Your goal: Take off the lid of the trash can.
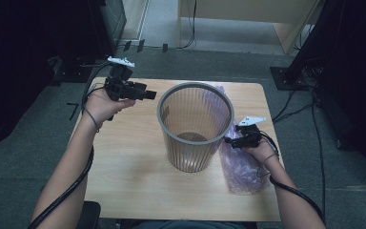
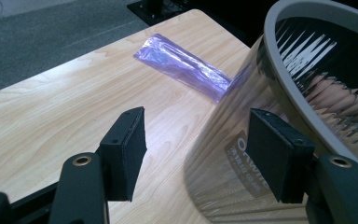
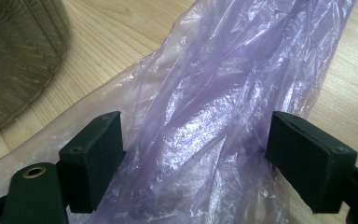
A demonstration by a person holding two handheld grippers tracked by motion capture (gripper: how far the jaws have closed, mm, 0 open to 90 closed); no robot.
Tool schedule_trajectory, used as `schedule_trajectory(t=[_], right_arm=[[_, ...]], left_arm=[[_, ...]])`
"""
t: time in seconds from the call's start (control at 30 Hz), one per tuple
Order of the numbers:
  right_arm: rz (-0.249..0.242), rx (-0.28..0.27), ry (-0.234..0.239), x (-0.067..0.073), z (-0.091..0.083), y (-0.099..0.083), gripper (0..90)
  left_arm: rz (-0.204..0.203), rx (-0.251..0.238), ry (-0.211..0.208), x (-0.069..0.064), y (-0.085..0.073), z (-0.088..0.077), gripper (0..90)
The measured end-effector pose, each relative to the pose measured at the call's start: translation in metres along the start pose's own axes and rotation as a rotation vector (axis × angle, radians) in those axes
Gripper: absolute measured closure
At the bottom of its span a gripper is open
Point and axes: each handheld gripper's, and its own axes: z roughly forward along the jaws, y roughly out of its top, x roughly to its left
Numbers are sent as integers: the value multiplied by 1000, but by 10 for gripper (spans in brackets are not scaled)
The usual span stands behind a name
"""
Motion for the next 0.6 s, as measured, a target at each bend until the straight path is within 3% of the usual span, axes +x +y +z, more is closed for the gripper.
schedule_trajectory(t=[0.17, 0.4, 0.6], right_arm=[[-5, 2, 3, 0, 0, 0, 171], [-1, 4, 1, 1, 1, 0, 163], [-1, 6, 3, 2, 1, 1, 151]], left_arm=[[-6, -19, -9, -2, 8, -4, 374], [24, -25, -15, -12, 23, -7, 377], [34, -46, -64, -25, 31, -3, 387]])
